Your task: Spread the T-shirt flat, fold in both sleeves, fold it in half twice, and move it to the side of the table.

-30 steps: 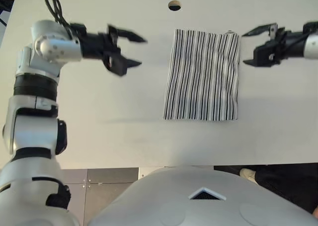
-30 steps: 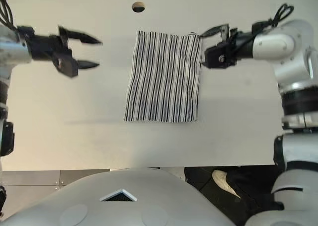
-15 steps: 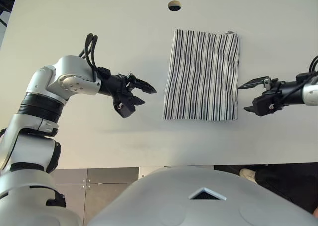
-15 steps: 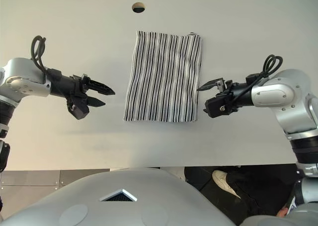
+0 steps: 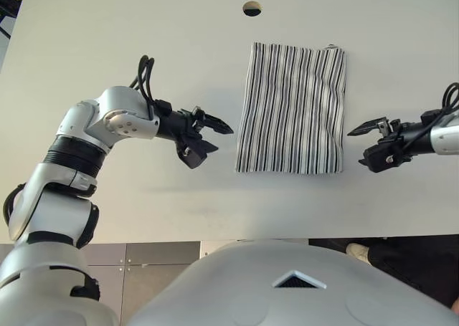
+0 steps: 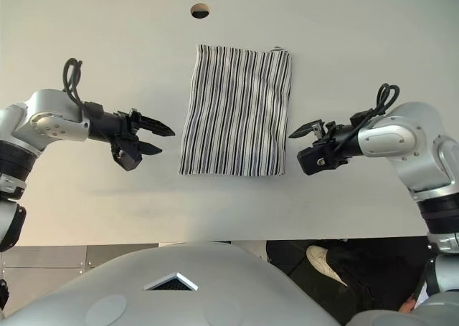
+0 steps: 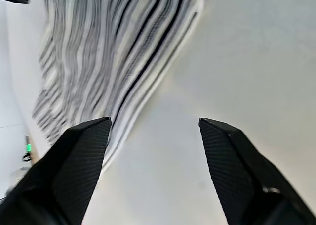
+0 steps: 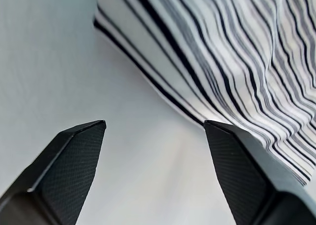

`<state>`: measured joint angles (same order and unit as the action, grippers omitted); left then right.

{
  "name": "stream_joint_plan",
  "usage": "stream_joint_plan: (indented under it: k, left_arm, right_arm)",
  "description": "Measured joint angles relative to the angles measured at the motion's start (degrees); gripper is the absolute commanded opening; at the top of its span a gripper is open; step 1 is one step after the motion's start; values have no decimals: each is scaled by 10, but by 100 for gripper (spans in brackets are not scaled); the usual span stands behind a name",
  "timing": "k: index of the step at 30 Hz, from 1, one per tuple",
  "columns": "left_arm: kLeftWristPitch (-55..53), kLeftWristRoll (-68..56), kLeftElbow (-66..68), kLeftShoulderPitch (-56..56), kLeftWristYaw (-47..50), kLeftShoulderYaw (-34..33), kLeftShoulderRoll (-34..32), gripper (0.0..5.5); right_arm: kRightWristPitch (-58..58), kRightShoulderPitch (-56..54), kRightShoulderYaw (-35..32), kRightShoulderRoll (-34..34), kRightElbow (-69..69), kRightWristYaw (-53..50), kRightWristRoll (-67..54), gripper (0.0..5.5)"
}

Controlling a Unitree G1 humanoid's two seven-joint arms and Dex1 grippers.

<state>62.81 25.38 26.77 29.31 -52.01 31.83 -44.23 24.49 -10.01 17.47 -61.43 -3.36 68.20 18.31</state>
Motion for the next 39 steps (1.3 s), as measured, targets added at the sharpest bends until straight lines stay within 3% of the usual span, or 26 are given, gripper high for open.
stream_joint_plan:
  k: [23, 39]
  left_arm:
    - [-28, -41, 34, 33, -11, 62, 79, 330]
    - [-37, -44, 61, 33, -11, 83, 95, 76]
  right_arm:
    - [4, -24, 19, 49, 7, -16, 7, 369]
    - [-13, -8, 51, 79, -21, -18, 6, 88]
